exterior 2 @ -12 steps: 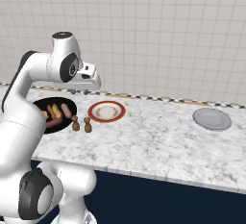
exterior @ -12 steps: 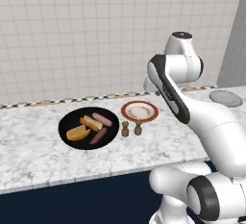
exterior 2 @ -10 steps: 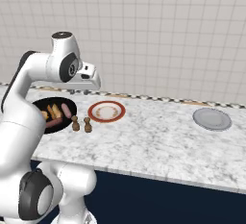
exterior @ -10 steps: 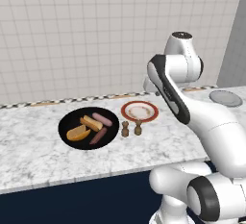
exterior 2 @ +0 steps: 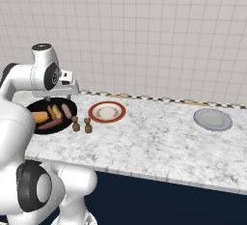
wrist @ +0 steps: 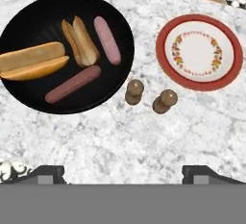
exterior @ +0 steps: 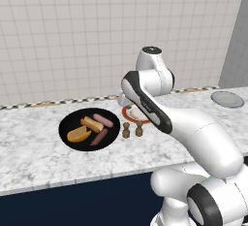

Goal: Place one bun and one sausage from the bowl on each plate.

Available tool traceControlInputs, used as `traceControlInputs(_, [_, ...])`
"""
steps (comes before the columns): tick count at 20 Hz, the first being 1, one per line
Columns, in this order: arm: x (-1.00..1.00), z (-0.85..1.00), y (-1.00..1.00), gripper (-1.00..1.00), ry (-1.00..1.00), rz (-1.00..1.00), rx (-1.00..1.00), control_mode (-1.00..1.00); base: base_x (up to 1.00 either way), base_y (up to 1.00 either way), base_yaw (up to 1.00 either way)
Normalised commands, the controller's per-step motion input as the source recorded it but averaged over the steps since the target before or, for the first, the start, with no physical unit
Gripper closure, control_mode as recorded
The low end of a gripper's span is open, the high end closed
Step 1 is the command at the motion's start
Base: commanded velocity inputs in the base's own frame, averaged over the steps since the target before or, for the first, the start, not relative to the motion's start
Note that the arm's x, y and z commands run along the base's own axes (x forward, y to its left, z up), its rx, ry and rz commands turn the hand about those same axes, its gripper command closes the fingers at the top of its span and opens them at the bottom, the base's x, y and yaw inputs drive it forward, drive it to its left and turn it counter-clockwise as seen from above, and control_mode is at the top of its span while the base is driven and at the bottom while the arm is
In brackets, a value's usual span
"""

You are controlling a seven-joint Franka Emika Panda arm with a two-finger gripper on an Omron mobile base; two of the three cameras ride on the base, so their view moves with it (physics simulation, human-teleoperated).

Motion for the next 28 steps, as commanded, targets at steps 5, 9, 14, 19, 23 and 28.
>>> traceControlInputs(5, [0.54, -0.72, 1.0, -1.0, 0.14, 0.14, 0.03, -1.0, 0.0, 0.0, 0.0])
traceControlInputs(9, [0.37, -0.76, 1.0, -1.0, 0.18, -0.02, -0.02, -1.0, 0.0, 0.0, 0.0])
traceControlInputs(14, [0.46, -0.74, 0.74, -1.0, 0.13, -0.1, 0.0, -1.0, 0.0, 0.0, 0.0])
traceControlInputs(19, [0.25, -0.64, 0.13, -1.0, 0.21, -0.05, -0.04, -1.0, 0.0, 0.0, 0.0])
traceControlInputs(23, [0.26, -0.44, 0.0, -1.0, 0.09, -0.01, -0.04, -1.0, 0.0, 0.0, 0.0])
traceControlInputs(28, [0.36, -0.49, 0.02, -1.0, 0.05, -0.08, -0.05, -1.0, 0.0, 0.0, 0.0])
